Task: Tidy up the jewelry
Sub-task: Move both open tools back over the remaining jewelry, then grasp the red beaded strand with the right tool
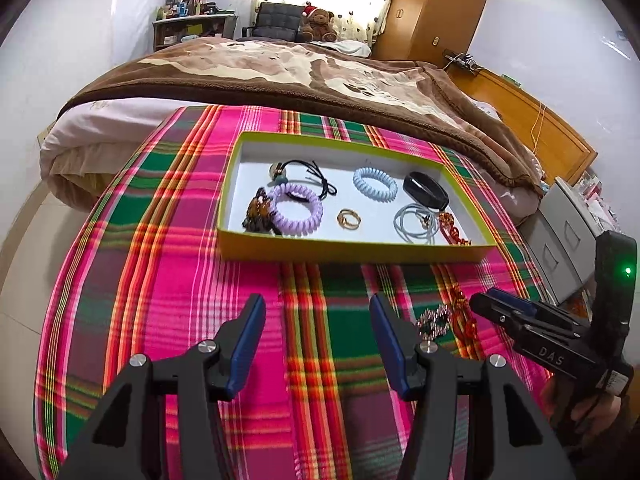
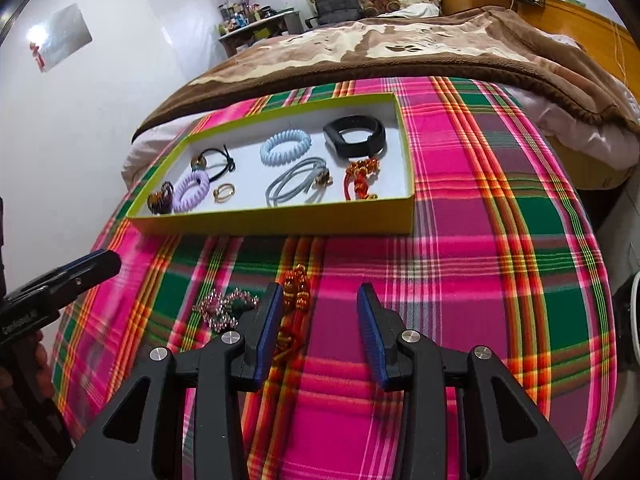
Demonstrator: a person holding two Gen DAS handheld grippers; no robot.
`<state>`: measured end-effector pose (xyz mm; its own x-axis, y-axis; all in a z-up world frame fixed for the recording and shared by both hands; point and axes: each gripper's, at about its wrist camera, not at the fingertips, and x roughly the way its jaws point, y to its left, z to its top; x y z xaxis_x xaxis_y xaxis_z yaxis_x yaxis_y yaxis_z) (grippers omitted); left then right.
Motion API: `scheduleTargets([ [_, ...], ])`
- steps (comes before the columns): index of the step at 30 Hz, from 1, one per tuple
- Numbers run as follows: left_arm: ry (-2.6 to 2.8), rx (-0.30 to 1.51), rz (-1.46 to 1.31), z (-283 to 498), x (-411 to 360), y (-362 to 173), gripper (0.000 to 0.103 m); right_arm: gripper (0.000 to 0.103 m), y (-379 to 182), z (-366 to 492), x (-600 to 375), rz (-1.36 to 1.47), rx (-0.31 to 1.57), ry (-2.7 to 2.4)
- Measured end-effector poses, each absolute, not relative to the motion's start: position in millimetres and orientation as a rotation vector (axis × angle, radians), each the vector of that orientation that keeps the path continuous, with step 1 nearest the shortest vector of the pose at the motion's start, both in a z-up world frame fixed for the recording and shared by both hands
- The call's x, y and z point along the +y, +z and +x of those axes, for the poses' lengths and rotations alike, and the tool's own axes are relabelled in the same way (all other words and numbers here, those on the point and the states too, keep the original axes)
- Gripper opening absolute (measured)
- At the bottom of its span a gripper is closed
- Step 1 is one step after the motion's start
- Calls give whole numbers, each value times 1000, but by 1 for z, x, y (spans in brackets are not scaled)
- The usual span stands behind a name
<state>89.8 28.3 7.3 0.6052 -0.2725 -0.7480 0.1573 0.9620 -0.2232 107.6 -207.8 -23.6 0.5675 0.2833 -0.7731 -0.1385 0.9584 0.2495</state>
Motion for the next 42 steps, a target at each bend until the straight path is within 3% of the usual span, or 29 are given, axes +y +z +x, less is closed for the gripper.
scheduleTargets([
  [23, -258, 902, -159, 67, 40, 0, 56, 43, -32, 109, -179, -14, 944, 149],
  [31, -263, 906, -143, 65, 33, 2, 56, 17, -30, 101, -175, -41, 941, 162],
  [42, -368, 933, -89, 74, 1, 0, 56, 16, -18, 84, -202, 47, 908, 165],
])
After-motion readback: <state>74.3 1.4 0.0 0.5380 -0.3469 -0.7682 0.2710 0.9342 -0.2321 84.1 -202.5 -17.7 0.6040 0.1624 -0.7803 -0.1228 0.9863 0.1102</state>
